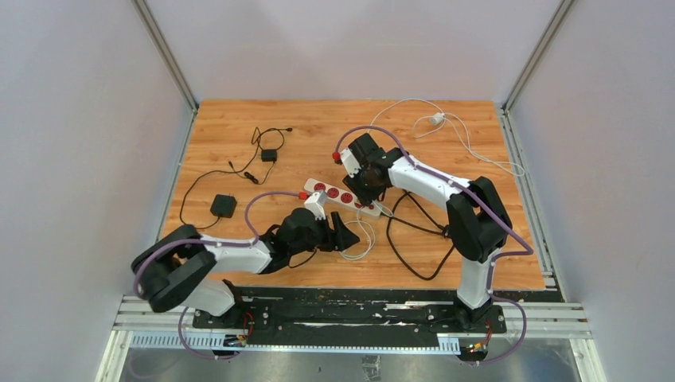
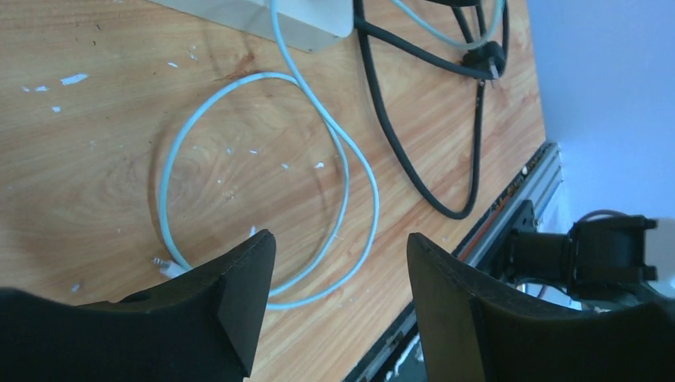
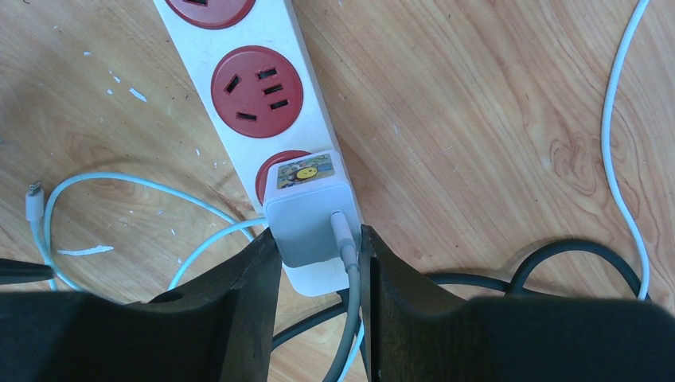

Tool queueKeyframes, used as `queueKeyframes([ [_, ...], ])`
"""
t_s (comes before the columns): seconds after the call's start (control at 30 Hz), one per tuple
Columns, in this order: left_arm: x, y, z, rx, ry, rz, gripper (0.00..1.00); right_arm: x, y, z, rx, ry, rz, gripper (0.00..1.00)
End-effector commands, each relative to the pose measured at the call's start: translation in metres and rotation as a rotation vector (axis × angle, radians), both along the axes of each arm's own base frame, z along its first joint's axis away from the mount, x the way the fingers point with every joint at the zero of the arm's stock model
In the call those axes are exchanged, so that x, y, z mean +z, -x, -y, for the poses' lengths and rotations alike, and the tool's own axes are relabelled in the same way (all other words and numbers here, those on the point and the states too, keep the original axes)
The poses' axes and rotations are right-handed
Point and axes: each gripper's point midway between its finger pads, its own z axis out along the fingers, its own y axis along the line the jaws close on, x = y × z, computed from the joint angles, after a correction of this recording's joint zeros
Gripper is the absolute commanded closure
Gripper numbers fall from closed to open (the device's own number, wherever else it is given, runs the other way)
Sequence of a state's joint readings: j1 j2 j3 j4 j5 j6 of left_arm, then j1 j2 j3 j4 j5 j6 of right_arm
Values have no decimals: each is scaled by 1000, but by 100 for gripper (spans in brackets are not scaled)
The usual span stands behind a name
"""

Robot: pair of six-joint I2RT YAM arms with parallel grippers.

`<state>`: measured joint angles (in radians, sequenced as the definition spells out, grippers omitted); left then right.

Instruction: Insert the plug

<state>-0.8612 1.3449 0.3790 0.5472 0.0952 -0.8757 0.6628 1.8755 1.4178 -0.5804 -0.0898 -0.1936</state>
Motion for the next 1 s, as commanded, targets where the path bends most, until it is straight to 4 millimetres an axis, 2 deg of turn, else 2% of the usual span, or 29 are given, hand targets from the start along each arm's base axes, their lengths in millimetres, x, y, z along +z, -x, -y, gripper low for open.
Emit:
queueKeyframes([
  [0.0, 15, -28, 25, 112, 166, 22, 35, -43, 51, 7, -29, 38, -220, 100],
  [0.23, 13, -39, 56, 130, 512, -73, 42, -43, 53, 10, -35, 39, -214, 100],
  [0.37, -14, -41, 65, 134, 515, -154, 50, -42, 54, 12, -36, 41, -207, 100],
  [0.47, -14, -44, 66, 140, 510, -138, 58, -44, 54, 14, -39, 47, -205, 100],
  [0.5, -13, -45, 67, 139, 511, -133, 65, -45, 55, 14, -41, 50, -210, 100],
  [0.6, -13, -41, 72, 105, 514, -140, 94, -45, 54, 15, -52, 56, -201, 100],
  [0.63, -14, -37, 74, 90, 514, -155, 100, -45, 53, 15, -56, 55, -200, 100],
  [0.77, -19, -17, 76, 59, 496, -185, 100, -42, 52, 11, -64, 37, -202, 100],
  [0.97, -23, 29, 83, -54, 461, -221, 100, -44, 56, 12, -46, 51, -202, 100],
])
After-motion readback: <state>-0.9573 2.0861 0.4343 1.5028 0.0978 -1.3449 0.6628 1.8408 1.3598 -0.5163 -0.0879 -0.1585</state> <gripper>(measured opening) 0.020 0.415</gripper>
